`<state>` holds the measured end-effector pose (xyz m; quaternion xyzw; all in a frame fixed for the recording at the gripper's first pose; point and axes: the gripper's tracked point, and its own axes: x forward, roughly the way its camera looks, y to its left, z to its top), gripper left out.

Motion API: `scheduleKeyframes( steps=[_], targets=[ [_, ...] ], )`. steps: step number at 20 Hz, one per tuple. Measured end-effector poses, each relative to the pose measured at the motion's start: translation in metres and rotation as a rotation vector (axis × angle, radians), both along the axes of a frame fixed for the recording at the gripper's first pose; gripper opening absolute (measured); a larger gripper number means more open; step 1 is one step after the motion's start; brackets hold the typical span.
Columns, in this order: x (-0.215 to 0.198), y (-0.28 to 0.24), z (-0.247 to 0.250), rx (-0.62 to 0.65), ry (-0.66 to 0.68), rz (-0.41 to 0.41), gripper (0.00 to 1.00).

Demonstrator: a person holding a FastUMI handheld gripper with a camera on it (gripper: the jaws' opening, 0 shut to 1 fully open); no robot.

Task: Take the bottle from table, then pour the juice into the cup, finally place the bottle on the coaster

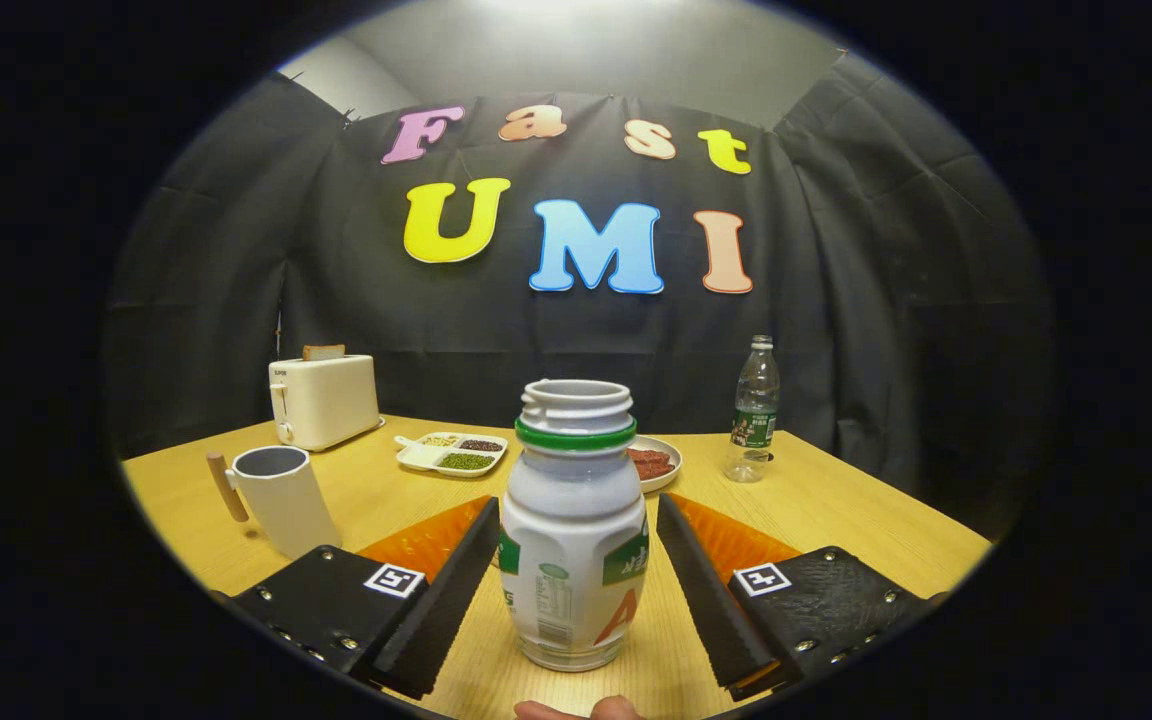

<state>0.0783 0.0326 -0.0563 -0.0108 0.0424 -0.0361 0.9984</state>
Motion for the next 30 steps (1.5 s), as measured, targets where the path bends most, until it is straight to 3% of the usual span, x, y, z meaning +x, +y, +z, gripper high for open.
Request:
scheduleKeyframes(
  steps=[4,5,7,15,22,30],
  targets=[
    [0.008,0.0,-0.003,-0.007,0.003,-0.009,0.93],
    [0.01,0.004,-0.003,-0.005,-0.002,-0.005,0.77],
    [0.01,0.002,-0.003,-0.02,0.011,-0.009,0.72],
    [0.03,0.028,0.029,-0.207,-0.007,0.05,0.72],
    [0.047,0.068,0.033,-0.321,0.016,0.169,0.72],
    [0.065,0.099,0.034,-0.616,0.035,0.249,0.72]
  ],
)
